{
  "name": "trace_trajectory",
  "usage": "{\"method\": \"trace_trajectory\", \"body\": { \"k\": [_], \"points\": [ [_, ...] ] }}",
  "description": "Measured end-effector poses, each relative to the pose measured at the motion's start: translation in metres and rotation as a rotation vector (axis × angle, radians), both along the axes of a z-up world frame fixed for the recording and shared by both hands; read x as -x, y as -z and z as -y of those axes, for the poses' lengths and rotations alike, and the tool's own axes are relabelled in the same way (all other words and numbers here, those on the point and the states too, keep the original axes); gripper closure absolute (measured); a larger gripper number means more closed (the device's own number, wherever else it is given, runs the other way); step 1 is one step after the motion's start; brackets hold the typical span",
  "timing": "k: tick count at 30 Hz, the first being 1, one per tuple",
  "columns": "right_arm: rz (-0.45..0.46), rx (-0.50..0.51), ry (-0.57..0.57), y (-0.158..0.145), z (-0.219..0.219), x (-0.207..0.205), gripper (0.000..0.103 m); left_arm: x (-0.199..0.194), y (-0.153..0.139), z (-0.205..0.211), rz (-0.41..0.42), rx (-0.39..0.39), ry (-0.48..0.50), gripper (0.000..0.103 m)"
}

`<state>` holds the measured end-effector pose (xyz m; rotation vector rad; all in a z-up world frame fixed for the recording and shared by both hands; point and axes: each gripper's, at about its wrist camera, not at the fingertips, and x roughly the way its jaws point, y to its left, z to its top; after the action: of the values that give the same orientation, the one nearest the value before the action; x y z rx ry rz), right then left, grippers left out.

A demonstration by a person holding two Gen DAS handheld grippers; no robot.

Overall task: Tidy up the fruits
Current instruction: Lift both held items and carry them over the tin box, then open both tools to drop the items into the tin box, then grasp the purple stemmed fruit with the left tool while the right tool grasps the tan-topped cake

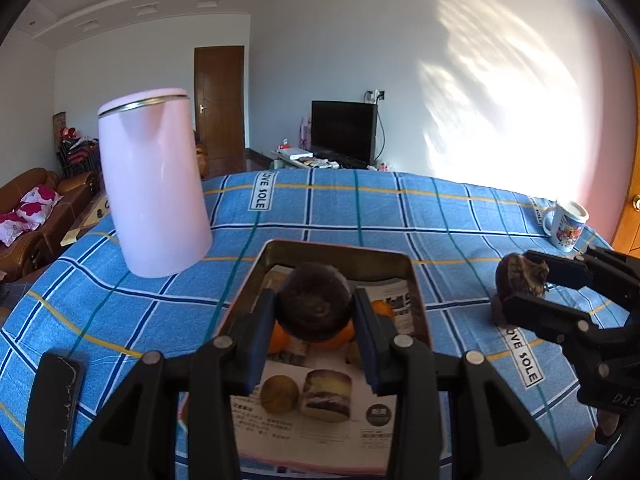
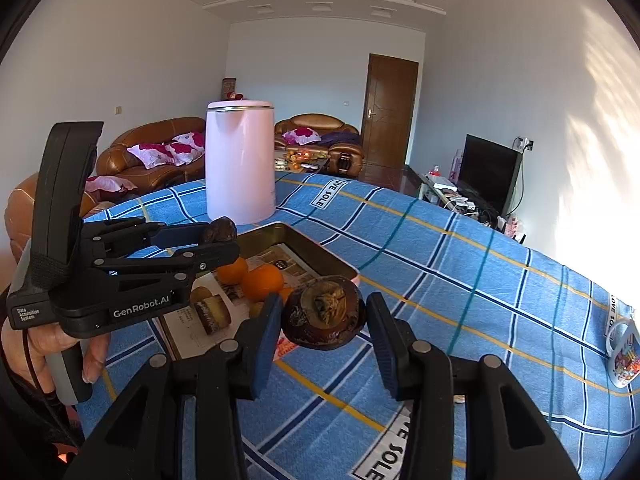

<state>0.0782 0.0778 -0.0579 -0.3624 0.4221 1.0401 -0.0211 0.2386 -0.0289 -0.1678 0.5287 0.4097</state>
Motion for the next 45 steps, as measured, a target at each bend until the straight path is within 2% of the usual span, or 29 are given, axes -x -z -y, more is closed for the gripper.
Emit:
{"method": "trace_trajectory", "body": {
  "k": [4, 16, 18, 20, 21, 23, 25, 29, 32, 37, 45],
  "points": [
    [-0.018, 0.034, -0.050, 0.011, -0.025, 0.008, 0.058, 0.006, 0.011, -0.017, -0.027, 0.024, -0.036, 0.063],
    [-0.092, 0.151, -0.108, 0.046, -0.068, 0.016, 0.058, 0.001, 0.029, -0.026, -0.109, 0.052, -0.036, 0.062],
    [-0.100, 0.153, -0.120, 0.048, -0.070, 0.015, 0.058, 0.001, 0.028, -0.025, -0.108, 0.050, -0.034, 0.057],
    [-0.107, 0.144, -0.117, 0.046, -0.067, 0.016, 0.055, 0.001, 0.026, -0.021, -0.097, 0.053, -0.026, 0.045],
    [-0.101, 0.138, -0.114, 0.044, -0.064, 0.016, 0.052, 0.002, 0.024, -0.019, -0.093, 0.048, -0.030, 0.042],
    [-0.085, 0.119, -0.094, 0.039, -0.052, 0.014, 0.049, 0.002, 0.018, -0.013, -0.079, 0.028, -0.046, 0.026],
    [-0.072, 0.096, -0.060, 0.032, -0.034, 0.007, 0.048, 0.001, 0.013, -0.004, -0.056, 0.027, -0.042, 0.022],
    [-0.039, 0.070, 0.052, 0.023, 0.012, -0.014, 0.039, -0.012, 0.004, 0.027, -0.035, 0.023, 0.020, 0.022],
    [-0.027, 0.069, 0.167, 0.022, 0.047, -0.035, 0.038, -0.030, 0.002, 0.055, -0.049, 0.022, 0.091, 0.019],
    [-0.061, 0.034, 0.331, 0.023, 0.098, -0.067, 0.037, -0.067, 0.005, 0.104, -0.097, 0.015, 0.207, 0.018],
    [-0.096, -0.005, 0.463, 0.033, 0.144, -0.095, 0.036, -0.111, 0.016, 0.153, -0.168, 0.037, 0.318, 0.018]
  ]
}}
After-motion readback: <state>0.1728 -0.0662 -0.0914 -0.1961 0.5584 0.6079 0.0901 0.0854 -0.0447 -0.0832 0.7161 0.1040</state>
